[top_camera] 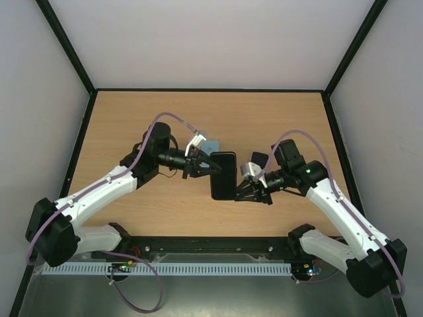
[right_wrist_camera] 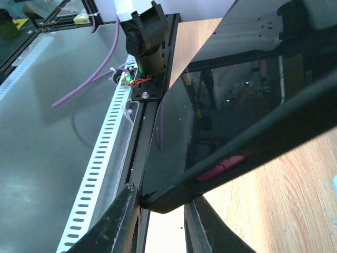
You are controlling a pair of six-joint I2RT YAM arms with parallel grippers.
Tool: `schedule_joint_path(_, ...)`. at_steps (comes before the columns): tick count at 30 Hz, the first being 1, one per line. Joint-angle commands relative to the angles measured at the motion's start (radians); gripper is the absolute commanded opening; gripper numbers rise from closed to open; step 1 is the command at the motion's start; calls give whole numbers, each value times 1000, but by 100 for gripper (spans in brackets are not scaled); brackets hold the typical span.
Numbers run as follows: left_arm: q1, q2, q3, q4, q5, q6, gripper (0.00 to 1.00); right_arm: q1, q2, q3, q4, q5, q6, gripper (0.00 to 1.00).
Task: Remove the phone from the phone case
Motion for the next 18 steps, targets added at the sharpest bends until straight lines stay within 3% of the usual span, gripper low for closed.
schedule_joint_path(1, -39, -21, 13, 147, 102, -140, 3, 7, -25, -31, 55, 67, -73, 19)
schedule_joint_path(8, -75, -23, 18, 172, 158, -211, 2, 7, -49, -33, 97, 157, -63, 23)
schedule_joint_path(18, -75, -57, 64, 106, 211, -193, 3, 7, -64, -31, 103, 203, -57, 30)
